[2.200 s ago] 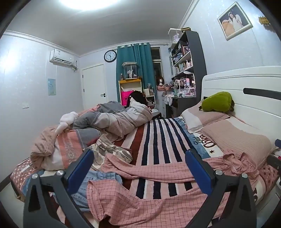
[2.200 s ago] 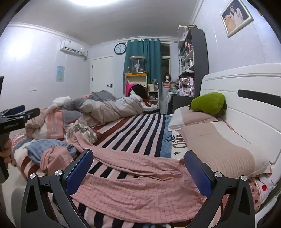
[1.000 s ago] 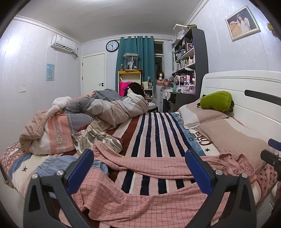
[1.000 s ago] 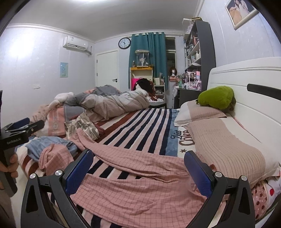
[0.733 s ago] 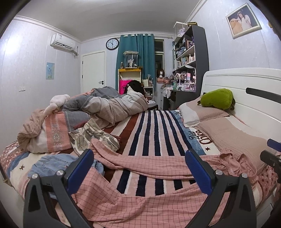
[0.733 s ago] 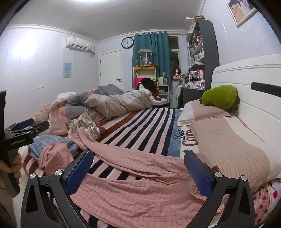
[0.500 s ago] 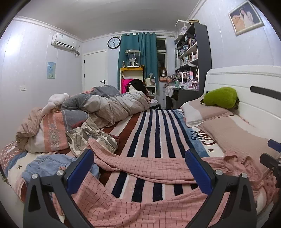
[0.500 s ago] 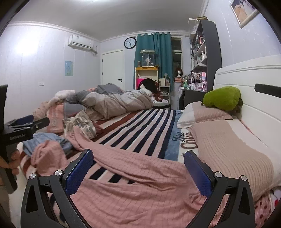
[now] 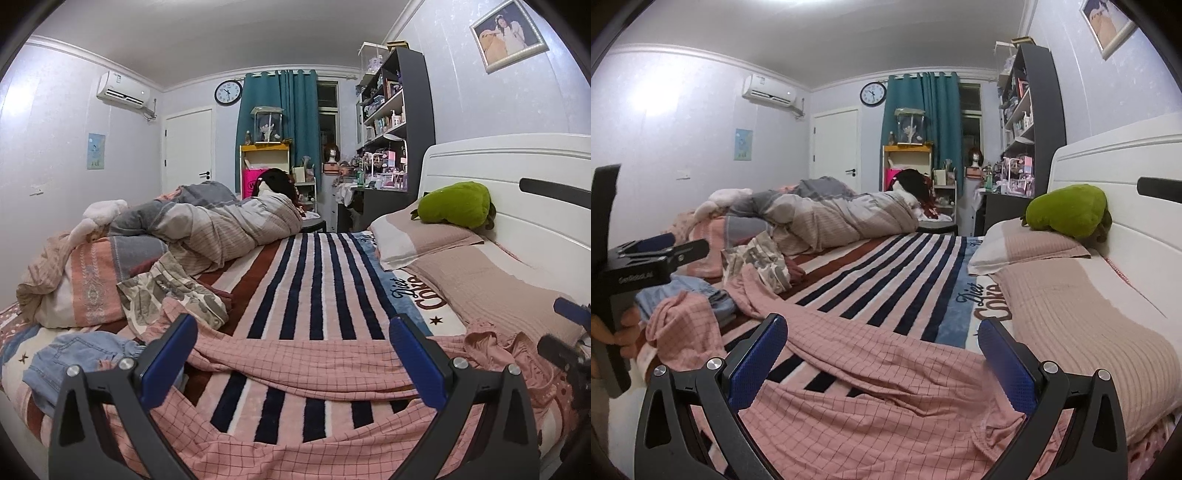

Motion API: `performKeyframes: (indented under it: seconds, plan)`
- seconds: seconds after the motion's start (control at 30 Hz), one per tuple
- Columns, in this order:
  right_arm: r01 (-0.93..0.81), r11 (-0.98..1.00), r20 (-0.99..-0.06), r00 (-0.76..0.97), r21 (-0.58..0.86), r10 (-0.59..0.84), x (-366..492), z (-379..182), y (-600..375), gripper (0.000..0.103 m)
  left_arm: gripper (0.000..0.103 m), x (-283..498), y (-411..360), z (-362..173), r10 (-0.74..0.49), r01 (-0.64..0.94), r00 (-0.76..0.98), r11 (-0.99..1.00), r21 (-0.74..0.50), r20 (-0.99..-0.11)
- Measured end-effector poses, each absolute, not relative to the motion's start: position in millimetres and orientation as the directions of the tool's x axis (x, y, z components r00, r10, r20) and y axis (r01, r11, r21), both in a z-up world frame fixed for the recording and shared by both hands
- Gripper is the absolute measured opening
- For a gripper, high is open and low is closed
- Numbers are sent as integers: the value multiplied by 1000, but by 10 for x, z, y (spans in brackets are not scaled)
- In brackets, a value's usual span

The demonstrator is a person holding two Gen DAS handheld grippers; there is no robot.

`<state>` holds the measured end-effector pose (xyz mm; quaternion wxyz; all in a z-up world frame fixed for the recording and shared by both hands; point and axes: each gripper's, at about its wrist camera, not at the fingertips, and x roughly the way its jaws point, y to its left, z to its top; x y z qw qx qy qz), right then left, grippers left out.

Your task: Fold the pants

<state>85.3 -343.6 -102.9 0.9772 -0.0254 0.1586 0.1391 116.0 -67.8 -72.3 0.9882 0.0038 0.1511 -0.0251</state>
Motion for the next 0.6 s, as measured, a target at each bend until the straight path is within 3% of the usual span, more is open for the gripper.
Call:
performKeyframes:
  seconds: [0.27, 0.6]
  plan:
    - [-244, 968, -314, 925, -54, 216, 631, -1068, -3349, 103, 103, 1005, -622, -734, -67, 73, 957, 997, 10, -282]
    - [-218, 975, -338, 916, 33, 216, 485, -1161, -3287, 102, 103, 782, -492, -823, -86, 85, 950, 996, -17, -299]
